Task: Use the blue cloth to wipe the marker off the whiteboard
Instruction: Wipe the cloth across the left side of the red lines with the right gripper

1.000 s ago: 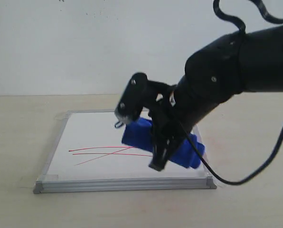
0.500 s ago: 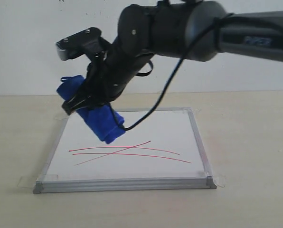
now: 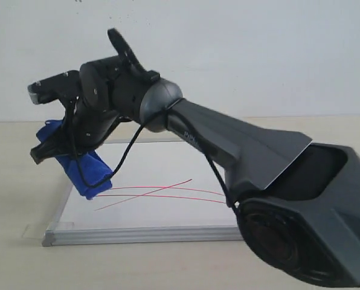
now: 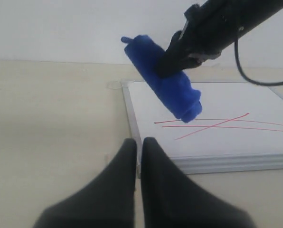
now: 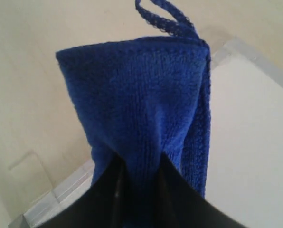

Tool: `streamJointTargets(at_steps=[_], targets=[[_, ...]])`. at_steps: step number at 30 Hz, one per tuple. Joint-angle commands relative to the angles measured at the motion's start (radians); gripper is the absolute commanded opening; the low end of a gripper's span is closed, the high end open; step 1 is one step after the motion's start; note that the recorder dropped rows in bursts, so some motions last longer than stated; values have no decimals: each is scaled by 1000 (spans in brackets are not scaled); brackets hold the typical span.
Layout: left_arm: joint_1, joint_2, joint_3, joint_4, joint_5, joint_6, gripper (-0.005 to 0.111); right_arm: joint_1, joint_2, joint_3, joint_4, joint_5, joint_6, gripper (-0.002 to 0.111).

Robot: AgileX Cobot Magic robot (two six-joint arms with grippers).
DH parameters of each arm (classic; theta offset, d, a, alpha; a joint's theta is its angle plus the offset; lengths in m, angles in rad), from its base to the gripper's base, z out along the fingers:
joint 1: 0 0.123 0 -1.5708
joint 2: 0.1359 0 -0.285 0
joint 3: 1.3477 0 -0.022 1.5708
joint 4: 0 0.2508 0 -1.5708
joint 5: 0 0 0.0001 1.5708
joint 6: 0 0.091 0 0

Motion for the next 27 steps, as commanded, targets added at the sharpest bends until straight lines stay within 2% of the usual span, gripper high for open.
streamJointTargets(at_steps=[1,9,17,25,27], targets=[[-2,-3,3,1,-3,0,4,0,54,-31,-1,16,15,0],[-2,-3,3,1,-3,0,4,0,99,-31,64,-10,-29,0],[-2,-3,3,1,-3,0,4,-10,151,-31,21,11,-29,0],[-2,-3,3,1,-3,0,4,-70,167,-31,-241,127,98,0],[-2,-3,3,1,-3,0,4,-88,167,-31,-256,163,120,0]])
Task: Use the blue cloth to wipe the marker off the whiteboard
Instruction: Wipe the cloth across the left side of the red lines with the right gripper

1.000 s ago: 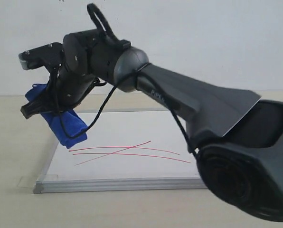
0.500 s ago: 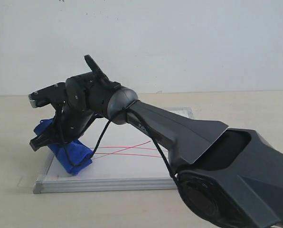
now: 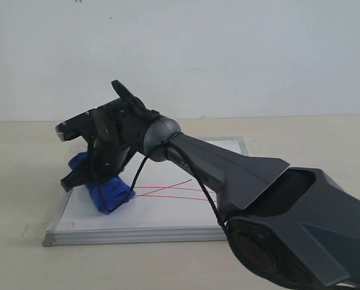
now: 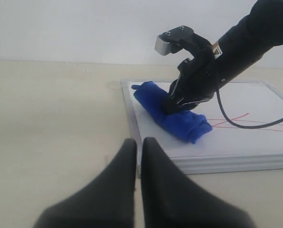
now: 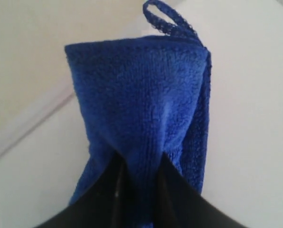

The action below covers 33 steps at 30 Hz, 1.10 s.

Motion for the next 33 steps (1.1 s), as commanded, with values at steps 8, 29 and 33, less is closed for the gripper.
streamJointTargets(at_steps=[8,29,33], targets=[[-2,-3,3,1,-3,0,4,-14,18,8,124,12,-98,0],[-2,-3,3,1,-3,0,4,-64,31,8,5,-14,72,0],[-2,-3,3,1,-3,0,4,-40,31,8,263,-33,-235,0]])
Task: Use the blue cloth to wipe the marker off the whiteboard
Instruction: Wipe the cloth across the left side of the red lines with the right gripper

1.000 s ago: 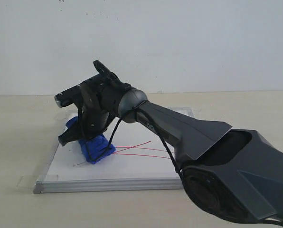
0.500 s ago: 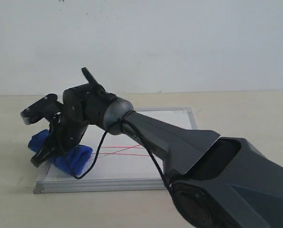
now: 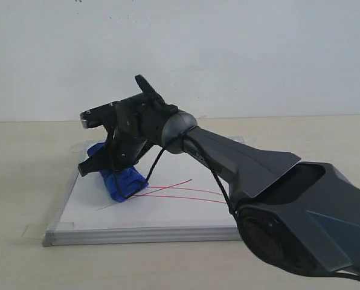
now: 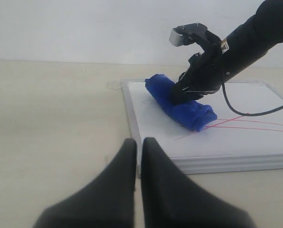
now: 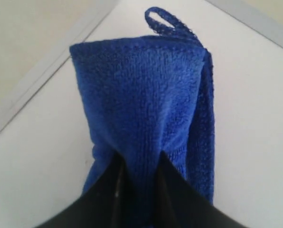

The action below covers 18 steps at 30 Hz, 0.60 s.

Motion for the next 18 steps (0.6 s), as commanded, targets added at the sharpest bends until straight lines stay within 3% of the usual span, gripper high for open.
streamJointTargets(at_steps=[1,4,9,15,18], targets=[[-2,-3,3,1,-3,0,4,27,21,11,236,33,-331,0],[-2,-3,3,1,-3,0,4,59,21,11,298,117,-483,0],[-2,-3,3,1,-3,0,4,73,21,11,218,282,-494,0],[-2,-3,3,1,-3,0,4,61,21,13,-231,325,-293,0],[-2,-3,3,1,-3,0,4,39,17,13,-340,325,-188,0]])
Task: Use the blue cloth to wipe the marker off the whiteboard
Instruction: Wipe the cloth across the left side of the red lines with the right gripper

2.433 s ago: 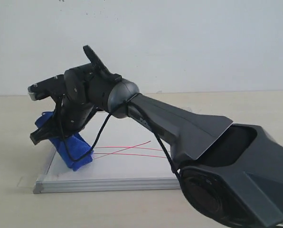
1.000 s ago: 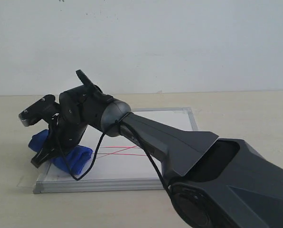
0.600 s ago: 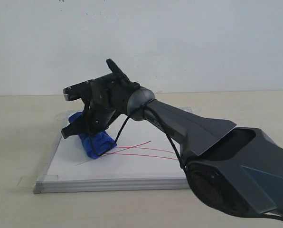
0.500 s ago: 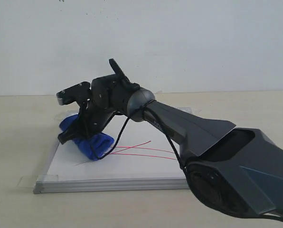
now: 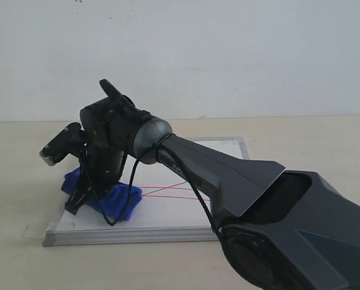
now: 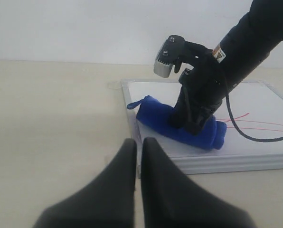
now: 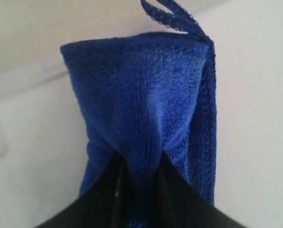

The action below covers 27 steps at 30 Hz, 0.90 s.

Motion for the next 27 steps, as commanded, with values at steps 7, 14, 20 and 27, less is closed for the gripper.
streamJointTargets(at_steps=[7,14,20,27], targets=[[-2,-3,3,1,-3,0,4,-75,27,25,-38,114,124,0],[-2,-3,3,1,-3,0,4,-15,27,25,219,114,-255,0],[-2,-3,3,1,-3,0,4,-9,27,25,210,114,-298,0],[-2,-3,3,1,-3,0,4,-13,14,25,368,114,-298,0]])
